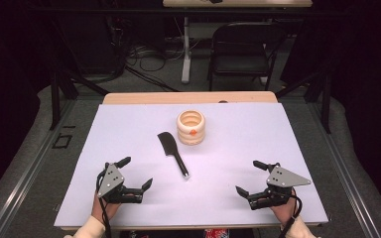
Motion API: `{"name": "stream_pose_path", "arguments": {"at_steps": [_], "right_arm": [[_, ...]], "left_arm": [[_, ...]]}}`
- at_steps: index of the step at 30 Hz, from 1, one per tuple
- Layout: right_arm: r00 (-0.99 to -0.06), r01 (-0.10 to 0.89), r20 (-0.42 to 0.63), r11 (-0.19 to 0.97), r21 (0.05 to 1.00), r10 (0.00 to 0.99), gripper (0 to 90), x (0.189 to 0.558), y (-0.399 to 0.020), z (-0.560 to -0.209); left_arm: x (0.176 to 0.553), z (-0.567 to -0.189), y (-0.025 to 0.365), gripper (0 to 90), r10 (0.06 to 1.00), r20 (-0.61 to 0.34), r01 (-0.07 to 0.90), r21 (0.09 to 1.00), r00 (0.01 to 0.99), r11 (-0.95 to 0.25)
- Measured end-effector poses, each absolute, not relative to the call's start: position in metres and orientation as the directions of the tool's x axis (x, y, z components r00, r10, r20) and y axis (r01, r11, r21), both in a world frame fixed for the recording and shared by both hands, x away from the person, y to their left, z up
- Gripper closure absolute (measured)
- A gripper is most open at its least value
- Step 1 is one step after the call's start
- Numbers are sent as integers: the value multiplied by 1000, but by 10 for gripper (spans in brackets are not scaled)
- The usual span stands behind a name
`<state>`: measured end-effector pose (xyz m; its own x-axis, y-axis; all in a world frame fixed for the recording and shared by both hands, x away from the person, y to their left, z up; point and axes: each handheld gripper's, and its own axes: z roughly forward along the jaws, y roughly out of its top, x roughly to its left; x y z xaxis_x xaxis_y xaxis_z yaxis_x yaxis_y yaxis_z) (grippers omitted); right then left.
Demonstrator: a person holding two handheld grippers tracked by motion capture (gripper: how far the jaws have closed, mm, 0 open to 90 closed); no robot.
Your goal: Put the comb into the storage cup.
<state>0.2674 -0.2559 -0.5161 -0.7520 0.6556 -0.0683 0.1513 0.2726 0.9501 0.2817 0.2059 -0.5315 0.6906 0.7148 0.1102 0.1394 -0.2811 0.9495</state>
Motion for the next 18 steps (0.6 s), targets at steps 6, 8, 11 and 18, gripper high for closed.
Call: {"name": "stream_pose_path", "arguments": {"at_steps": [6,8,11,18], "right_arm": [[-752,153,-69,275,949,656,0,268,-256,-516],[-753,154,-68,275,949,655,0,268,-256,-516],[-752,155,-66,274,949,656,0,268,-256,-517],[-752,161,-66,280,946,656,0,269,-255,-517]], "left_arm": [[287,-532,199,0,712,117,133,949,693,-286],[289,-531,196,0,717,119,127,952,687,-279],[293,-531,193,0,713,116,134,949,692,-284],[301,-530,187,0,707,102,151,946,700,-286]]}}
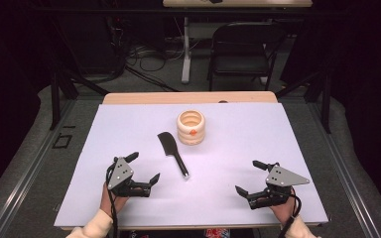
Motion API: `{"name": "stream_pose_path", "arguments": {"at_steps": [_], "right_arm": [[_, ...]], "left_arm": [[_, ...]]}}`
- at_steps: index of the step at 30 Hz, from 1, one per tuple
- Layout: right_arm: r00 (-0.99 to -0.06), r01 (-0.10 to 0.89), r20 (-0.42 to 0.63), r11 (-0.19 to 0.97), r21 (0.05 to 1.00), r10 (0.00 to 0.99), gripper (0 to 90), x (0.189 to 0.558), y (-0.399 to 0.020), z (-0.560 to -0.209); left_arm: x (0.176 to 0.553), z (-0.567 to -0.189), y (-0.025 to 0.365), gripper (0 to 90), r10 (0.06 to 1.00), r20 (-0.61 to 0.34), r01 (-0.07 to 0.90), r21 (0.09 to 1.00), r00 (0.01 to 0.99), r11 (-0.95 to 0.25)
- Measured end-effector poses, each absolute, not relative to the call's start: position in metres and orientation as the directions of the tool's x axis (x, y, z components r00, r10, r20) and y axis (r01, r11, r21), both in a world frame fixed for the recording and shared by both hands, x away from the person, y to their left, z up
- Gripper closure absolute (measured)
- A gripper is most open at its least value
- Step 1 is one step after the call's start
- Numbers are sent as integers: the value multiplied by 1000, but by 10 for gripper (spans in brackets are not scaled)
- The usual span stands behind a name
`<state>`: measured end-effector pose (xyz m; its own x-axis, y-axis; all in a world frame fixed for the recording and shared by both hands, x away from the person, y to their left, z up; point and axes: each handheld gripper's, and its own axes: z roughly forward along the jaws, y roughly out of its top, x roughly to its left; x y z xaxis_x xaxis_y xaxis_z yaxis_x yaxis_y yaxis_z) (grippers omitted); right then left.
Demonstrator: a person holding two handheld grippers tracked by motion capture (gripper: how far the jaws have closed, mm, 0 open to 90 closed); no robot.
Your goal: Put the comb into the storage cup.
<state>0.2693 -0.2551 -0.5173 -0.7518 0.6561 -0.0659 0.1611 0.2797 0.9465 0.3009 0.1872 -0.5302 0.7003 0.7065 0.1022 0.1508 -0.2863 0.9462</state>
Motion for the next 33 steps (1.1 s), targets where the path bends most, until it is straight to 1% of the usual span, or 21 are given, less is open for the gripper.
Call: {"name": "stream_pose_path", "arguments": {"at_steps": [10,33], "right_arm": [[-752,163,-67,283,945,656,0,271,-255,-518],[-753,167,-61,281,945,655,0,272,-255,-519]], "left_arm": [[315,-529,172,0,697,84,179,938,712,-296],[338,-532,132,0,664,79,194,925,744,-327]]}}
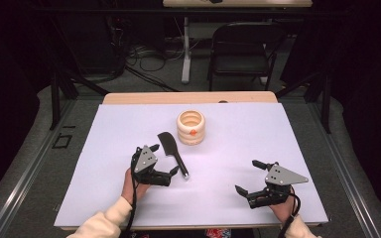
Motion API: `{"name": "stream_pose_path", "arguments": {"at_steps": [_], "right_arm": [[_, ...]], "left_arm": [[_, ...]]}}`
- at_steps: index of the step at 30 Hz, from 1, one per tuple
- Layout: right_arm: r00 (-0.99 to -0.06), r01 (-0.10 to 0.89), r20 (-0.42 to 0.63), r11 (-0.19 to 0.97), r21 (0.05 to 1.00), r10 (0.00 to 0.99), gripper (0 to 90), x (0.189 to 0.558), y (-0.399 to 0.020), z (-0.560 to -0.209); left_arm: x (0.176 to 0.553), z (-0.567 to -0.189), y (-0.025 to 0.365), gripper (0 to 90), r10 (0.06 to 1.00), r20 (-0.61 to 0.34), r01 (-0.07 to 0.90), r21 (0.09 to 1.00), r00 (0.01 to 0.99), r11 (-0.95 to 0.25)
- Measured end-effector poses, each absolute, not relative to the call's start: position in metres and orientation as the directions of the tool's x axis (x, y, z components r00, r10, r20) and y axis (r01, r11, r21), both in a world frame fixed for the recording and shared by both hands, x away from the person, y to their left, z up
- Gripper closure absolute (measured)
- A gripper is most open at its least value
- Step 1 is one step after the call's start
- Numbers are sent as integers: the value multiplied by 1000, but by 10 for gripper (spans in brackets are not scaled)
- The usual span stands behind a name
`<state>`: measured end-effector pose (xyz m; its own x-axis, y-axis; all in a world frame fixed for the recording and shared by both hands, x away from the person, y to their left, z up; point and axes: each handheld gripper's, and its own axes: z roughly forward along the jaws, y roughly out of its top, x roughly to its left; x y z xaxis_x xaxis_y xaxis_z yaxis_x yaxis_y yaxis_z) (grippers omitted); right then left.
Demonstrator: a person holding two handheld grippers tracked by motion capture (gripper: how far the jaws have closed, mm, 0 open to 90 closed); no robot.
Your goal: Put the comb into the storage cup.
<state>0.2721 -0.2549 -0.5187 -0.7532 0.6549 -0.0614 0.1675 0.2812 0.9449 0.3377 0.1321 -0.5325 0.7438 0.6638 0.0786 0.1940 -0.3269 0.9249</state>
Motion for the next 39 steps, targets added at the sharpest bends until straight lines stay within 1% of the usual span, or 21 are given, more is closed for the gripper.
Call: {"name": "stream_pose_path", "arguments": {"at_steps": [8,18,39], "right_arm": [[-753,171,-61,285,943,655,0,272,-255,-519],[-753,172,-62,287,942,655,0,272,-255,-519],[-754,167,-66,289,943,653,1,273,-255,-519]], "left_arm": [[344,-534,122,0,647,74,215,909,758,-356],[351,-533,111,0,644,45,254,896,764,-364],[362,-535,91,9,635,25,293,873,772,-390]]}}
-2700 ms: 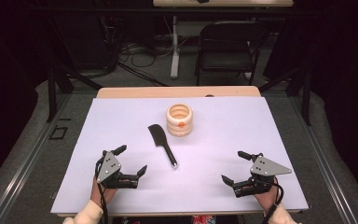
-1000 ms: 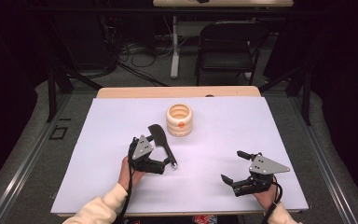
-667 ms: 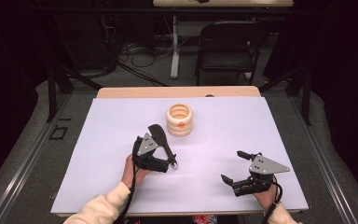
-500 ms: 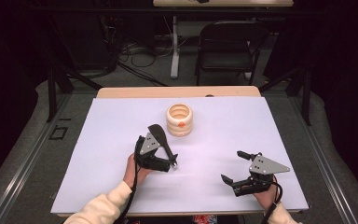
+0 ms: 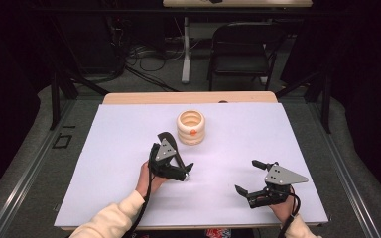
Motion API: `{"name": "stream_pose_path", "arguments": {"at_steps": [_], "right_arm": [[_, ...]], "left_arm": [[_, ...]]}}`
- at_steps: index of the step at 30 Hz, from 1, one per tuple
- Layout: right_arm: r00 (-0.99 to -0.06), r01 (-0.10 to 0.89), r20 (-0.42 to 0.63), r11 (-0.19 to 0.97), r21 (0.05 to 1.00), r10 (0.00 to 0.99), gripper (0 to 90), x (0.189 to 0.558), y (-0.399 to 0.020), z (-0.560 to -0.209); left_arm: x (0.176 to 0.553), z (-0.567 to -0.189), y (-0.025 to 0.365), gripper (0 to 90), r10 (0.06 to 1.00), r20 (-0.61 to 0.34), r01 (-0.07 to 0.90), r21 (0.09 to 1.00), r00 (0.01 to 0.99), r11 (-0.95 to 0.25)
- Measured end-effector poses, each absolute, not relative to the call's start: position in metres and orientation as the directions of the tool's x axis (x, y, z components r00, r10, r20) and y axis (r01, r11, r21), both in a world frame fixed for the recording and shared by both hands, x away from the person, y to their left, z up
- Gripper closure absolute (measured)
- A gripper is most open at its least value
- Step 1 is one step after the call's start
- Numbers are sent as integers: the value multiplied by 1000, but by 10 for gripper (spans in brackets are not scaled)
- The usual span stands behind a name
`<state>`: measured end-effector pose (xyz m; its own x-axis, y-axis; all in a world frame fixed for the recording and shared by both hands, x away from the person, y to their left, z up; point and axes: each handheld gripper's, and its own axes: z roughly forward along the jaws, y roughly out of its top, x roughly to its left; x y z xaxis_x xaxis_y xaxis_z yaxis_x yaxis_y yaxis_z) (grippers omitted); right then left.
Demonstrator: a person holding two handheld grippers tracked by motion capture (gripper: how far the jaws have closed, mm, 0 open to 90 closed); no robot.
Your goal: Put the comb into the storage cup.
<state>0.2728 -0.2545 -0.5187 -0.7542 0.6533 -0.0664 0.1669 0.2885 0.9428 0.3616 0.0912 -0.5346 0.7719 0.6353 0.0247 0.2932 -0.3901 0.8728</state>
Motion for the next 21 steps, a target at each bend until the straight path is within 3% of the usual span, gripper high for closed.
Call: {"name": "stream_pose_path", "arguments": {"at_steps": [1,2,6,8,9,10,12,16,21], "right_arm": [[-754,167,-66,289,943,653,1,273,-255,-519],[-754,168,-66,289,942,653,1,273,-254,-519],[-754,169,-65,289,942,653,1,273,-254,-519],[-754,167,-67,289,943,653,1,273,-255,-519],[-754,167,-67,289,943,653,1,273,-255,-519],[-754,168,-67,290,942,654,1,273,-255,-519],[-753,168,-66,289,942,654,1,273,-255,-519],[-753,168,-68,291,942,654,1,273,-255,-519],[-754,166,-68,290,943,654,1,273,-255,-519]], "left_arm": [[362,-535,90,9,632,27,292,871,774,-394],[362,-535,89,85,630,27,293,869,776,-398],[363,-536,86,192,618,18,299,863,786,-406],[363,-536,85,343,610,14,303,858,792,-414],[364,-537,84,343,607,9,308,855,795,-417],[364,-538,83,472,599,2,314,851,801,-422],[365,-540,82,507,593,-12,331,840,805,-431],[367,-546,83,764,574,-56,359,828,817,-431],[368,-549,82,880,560,-64,371,809,826,-456]]}}
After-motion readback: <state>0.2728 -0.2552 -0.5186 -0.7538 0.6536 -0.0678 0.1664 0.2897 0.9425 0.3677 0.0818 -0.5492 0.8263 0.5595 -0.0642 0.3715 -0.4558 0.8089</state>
